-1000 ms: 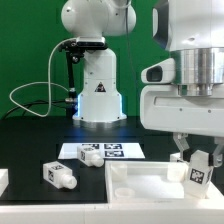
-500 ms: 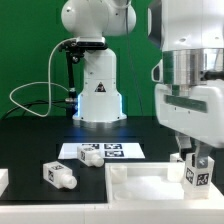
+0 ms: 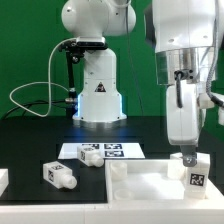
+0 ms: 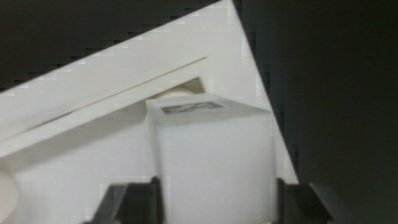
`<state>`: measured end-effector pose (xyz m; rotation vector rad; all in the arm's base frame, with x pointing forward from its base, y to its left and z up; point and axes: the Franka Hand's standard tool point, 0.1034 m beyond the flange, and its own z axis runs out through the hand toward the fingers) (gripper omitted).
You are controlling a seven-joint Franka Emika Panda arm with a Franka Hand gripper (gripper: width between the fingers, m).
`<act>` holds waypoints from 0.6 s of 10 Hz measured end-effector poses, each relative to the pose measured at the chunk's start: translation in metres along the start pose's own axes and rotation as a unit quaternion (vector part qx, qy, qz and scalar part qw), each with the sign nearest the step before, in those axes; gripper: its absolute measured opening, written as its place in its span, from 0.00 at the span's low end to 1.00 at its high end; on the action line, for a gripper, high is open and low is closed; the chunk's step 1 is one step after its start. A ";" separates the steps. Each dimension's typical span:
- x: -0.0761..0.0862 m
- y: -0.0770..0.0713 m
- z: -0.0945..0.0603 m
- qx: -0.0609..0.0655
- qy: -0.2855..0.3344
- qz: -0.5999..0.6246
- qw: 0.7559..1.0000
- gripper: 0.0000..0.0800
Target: Assemble one leg
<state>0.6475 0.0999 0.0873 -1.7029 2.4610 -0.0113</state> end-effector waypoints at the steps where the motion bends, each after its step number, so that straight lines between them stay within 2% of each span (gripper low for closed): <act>1: 0.000 0.000 0.001 0.000 0.001 -0.005 1.000 0.56; 2: -0.002 0.001 0.003 -0.001 0.004 -0.120 0.993 0.56; 3: -0.005 0.003 0.006 -0.006 0.002 -0.202 0.979 0.75; 4: -0.006 0.008 0.008 -0.017 0.001 -0.237 0.971 0.79; 6: -0.004 0.006 0.008 -0.014 0.002 -0.304 0.952 0.81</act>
Offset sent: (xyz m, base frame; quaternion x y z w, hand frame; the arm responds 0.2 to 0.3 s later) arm -0.0054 0.0318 -0.0122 -0.0704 -0.0506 -0.2760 0.9572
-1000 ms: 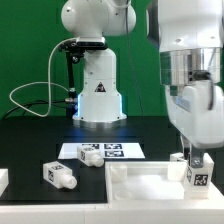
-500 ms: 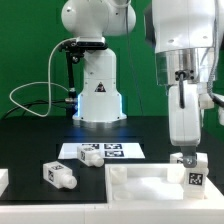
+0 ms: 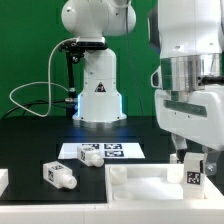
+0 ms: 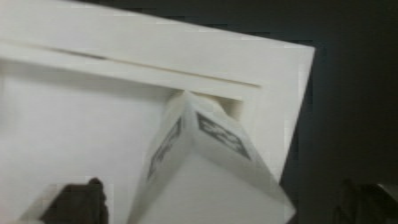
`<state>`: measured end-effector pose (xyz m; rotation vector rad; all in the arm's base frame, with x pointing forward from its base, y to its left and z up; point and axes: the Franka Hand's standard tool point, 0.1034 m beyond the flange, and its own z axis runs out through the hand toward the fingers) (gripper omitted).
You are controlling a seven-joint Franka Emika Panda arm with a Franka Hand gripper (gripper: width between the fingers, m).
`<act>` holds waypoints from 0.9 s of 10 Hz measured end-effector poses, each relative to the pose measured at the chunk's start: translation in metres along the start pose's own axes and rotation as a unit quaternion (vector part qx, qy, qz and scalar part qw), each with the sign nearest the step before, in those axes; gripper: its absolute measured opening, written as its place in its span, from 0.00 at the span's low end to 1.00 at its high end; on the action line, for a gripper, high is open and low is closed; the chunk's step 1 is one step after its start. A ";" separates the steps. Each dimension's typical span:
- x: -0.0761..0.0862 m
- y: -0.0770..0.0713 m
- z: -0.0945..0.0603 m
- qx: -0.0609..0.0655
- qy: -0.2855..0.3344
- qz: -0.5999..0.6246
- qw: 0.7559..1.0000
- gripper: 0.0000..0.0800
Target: Assemble one leg
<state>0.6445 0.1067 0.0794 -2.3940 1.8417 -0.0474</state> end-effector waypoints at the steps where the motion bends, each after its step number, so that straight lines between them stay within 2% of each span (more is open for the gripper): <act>1: 0.000 0.000 0.000 0.000 0.000 -0.029 1.000 0.81; 2: 0.000 0.000 0.000 -0.001 0.001 -0.079 0.997 0.81; 4: 0.003 0.005 0.008 -0.010 0.008 -0.271 0.963 0.81; 5: 0.003 0.005 0.008 -0.009 0.008 -0.253 0.967 0.81; 7: 0.004 0.005 0.009 -0.010 0.009 -0.240 0.971 0.49; 8: 0.004 0.005 0.009 -0.009 0.008 -0.219 0.976 0.49; 9: 0.004 0.005 0.009 -0.009 0.009 -0.186 0.983 0.36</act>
Offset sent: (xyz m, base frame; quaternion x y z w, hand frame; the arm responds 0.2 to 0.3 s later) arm -0.0094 0.0116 -0.0252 0.0123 -0.0398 -0.4315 0.9011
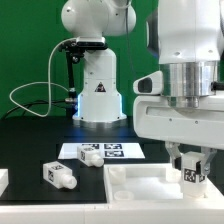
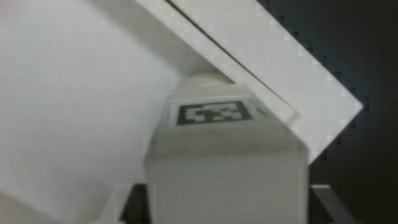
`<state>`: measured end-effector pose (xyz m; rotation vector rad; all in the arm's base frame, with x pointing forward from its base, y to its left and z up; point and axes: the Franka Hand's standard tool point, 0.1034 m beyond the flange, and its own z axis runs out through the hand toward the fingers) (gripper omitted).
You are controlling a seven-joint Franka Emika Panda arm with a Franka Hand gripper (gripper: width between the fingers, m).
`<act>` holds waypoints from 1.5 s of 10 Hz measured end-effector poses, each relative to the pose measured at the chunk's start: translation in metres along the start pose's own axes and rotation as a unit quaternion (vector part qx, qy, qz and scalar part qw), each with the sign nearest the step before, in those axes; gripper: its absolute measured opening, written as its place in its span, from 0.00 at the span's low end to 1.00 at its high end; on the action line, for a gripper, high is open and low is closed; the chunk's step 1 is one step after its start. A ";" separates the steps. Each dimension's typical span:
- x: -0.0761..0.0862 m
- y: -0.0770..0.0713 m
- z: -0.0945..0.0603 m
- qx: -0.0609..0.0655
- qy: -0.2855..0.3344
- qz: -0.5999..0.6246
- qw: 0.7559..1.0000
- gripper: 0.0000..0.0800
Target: Assemble one leg
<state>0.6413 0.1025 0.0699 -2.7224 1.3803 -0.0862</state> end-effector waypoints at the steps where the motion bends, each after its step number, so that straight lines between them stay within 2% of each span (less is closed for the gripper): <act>1: 0.000 0.000 0.000 0.000 0.000 0.037 0.999 0.36; 3: 0.000 0.001 0.000 -0.004 -0.001 0.135 0.991 0.36; 4: 0.000 0.001 0.000 -0.010 -0.004 0.188 0.982 0.36; 5: 0.002 0.002 0.001 -0.009 -0.005 0.269 0.963 0.36; 8: -0.002 0.004 0.001 0.016 -0.026 0.522 0.852 0.36; 9: -0.003 0.005 0.001 0.018 -0.025 0.552 0.834 0.36; 10: -0.003 0.005 0.001 0.018 -0.025 0.546 0.837 0.36; 12: -0.003 0.005 0.001 0.019 -0.022 0.507 0.861 0.38; 13: -0.005 0.003 0.000 0.015 -0.019 0.438 0.898 0.60; 14: -0.010 -0.002 -0.001 0.016 -0.012 0.374 0.927 0.60; 15: -0.015 -0.005 0.000 0.017 -0.007 0.334 0.942 0.76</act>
Offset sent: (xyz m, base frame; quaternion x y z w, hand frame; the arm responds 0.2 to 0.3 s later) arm 0.0070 -0.0087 0.0059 -0.0611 0.0260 0.2230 0.9726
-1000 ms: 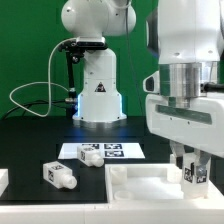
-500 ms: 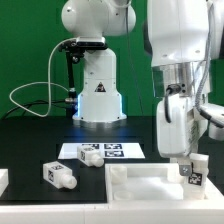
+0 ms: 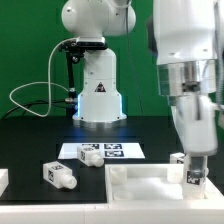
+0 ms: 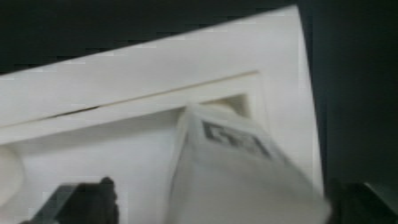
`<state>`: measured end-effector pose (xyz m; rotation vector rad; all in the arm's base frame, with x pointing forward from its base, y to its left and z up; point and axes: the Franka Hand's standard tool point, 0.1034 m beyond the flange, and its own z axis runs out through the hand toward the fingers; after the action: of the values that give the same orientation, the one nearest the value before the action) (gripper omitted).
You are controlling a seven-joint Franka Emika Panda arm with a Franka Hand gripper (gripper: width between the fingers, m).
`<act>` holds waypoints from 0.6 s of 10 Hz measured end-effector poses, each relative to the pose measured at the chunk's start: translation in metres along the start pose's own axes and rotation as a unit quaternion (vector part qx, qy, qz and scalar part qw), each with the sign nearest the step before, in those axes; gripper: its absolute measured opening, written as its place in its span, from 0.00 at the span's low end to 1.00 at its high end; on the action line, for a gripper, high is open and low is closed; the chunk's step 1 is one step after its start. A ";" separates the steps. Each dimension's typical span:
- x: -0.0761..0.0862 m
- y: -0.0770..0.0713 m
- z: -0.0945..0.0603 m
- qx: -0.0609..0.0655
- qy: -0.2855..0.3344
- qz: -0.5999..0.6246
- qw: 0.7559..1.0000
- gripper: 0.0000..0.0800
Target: Assemble one leg
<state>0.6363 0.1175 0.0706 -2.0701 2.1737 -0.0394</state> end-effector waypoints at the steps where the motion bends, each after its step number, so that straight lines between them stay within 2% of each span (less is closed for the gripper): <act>1: 0.004 -0.001 0.000 0.000 0.001 -0.022 1.000 0.80; 4: 0.006 -0.001 0.000 -0.002 0.006 -0.155 0.988 0.81; 6: 0.011 0.001 0.004 -0.015 0.011 -0.349 0.937 0.81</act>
Offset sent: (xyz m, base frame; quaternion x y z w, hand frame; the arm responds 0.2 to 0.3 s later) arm 0.0000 0.0000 0.0000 0.0000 0.0000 -0.1938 0.9810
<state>0.6356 0.1072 0.0659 -2.7454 1.3389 -0.1030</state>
